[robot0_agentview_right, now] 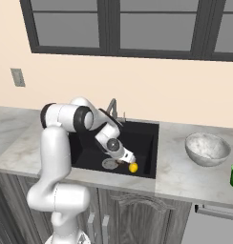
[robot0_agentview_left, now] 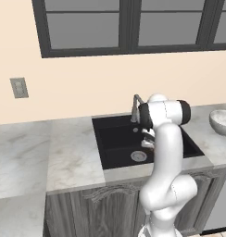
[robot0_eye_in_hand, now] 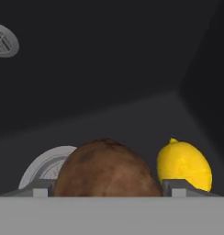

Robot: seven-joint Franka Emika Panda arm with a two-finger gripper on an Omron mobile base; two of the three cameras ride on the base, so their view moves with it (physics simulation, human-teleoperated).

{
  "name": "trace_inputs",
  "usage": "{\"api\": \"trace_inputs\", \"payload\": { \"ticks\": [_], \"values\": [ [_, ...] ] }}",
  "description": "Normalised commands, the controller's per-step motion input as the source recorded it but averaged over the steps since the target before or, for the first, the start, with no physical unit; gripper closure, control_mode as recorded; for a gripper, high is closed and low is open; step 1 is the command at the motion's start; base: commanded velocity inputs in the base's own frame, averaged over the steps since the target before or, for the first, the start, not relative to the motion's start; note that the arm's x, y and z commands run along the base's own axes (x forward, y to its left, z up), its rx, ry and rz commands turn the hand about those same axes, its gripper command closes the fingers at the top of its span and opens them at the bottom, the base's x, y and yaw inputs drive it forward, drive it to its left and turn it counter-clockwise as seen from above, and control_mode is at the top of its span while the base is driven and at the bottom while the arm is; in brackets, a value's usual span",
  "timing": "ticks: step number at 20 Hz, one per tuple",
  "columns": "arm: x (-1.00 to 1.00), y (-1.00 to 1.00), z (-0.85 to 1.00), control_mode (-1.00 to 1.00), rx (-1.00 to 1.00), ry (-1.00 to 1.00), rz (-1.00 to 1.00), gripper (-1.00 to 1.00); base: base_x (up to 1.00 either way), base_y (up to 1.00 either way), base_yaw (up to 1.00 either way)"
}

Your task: Remove the potato and lemon from the sink. Then move the bowl and cup from the counter to the sink for washing.

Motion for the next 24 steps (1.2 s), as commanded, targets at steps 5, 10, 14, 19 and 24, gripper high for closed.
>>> {"api": "trace_inputs", "payload": {
  "ticks": [5,10,14,19,24],
  "values": [
    [-0.05,-0.19,0.25,-1.00,0.00,0.07,0.09,1.00,0.00,0.00,0.00],
    [-0.01,-0.19,0.25,-1.00,0.00,0.06,0.08,1.00,0.00,0.00,0.00],
    [0.00,-0.18,0.25,-1.00,0.00,0.03,0.08,1.00,0.00,0.00,0.00],
    [0.00,-0.16,0.25,-1.00,0.00,0.03,0.08,1.00,0.00,0.00,0.00],
    [-0.04,-0.17,0.25,-1.00,0.00,0.01,0.07,1.00,0.00,0.00,0.00]
  ]
}}
